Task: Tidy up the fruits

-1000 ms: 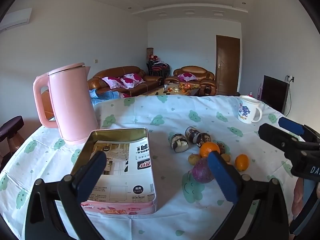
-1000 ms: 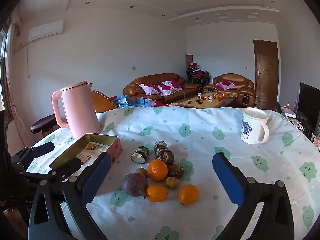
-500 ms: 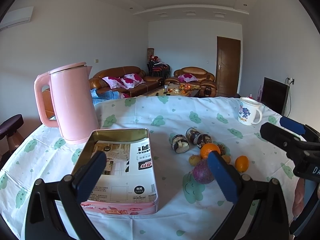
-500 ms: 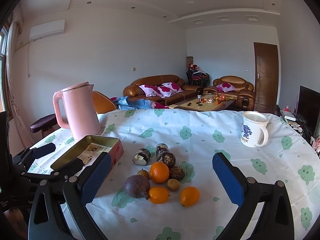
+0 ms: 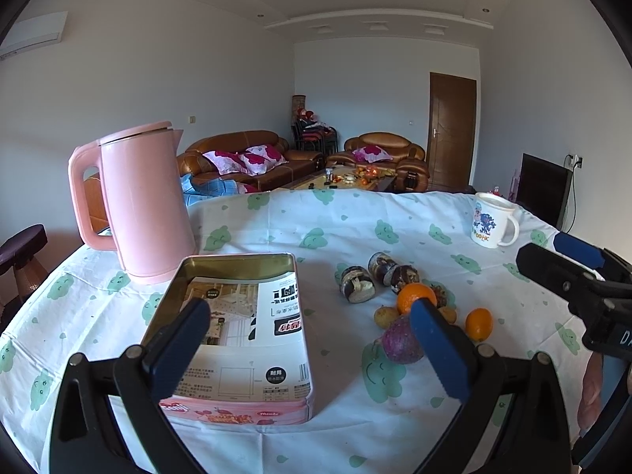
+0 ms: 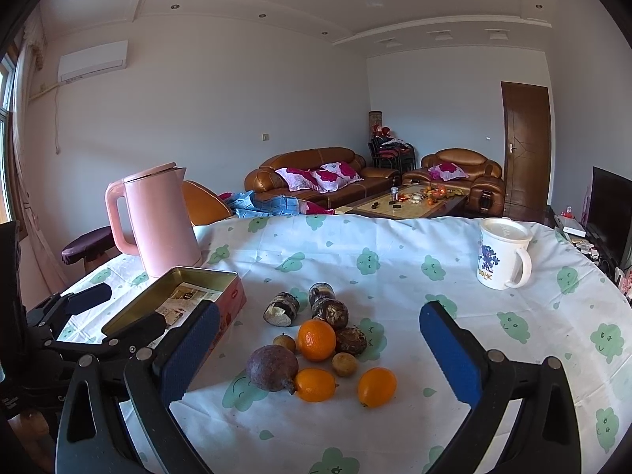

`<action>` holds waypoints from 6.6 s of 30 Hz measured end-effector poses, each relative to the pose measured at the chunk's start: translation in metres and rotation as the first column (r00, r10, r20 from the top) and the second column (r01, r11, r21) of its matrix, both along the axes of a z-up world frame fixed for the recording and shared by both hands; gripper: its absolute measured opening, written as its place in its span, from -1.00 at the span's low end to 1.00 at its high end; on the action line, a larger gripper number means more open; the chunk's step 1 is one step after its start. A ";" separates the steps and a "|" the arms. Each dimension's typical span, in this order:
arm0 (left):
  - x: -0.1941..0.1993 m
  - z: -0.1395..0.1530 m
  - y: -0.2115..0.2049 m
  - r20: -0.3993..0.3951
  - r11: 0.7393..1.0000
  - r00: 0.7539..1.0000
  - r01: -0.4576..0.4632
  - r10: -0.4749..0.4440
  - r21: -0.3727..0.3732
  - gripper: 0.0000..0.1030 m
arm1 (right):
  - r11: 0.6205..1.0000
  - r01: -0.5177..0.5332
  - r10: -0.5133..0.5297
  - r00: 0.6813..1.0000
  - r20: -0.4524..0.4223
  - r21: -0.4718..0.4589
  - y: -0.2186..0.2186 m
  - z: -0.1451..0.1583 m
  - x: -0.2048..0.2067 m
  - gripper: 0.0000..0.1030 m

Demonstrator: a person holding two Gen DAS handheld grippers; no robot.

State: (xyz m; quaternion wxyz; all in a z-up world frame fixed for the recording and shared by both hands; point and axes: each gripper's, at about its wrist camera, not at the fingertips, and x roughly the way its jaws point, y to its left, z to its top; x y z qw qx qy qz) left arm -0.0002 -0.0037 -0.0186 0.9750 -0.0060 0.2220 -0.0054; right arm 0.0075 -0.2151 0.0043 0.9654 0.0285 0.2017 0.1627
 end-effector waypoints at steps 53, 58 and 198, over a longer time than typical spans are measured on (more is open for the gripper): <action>0.048 -0.034 -0.049 -0.167 0.990 0.975 0.141 -0.143 -0.026 0.68 | 0.991 0.115 -0.105 0.984 -0.145 0.063 -0.043 -0.058 0.032 0.98; 0.069 -0.048 -0.066 -0.242 0.986 0.957 0.165 -0.163 -0.009 0.39 | 0.988 0.133 -0.118 0.980 -0.163 0.080 -0.050 -0.060 0.035 0.98; 0.003 -0.008 -0.041 0.137 0.996 0.987 0.082 -0.084 0.021 -0.01 | 0.997 -0.076 0.073 0.994 0.086 0.030 -0.013 -0.031 0.004 -0.27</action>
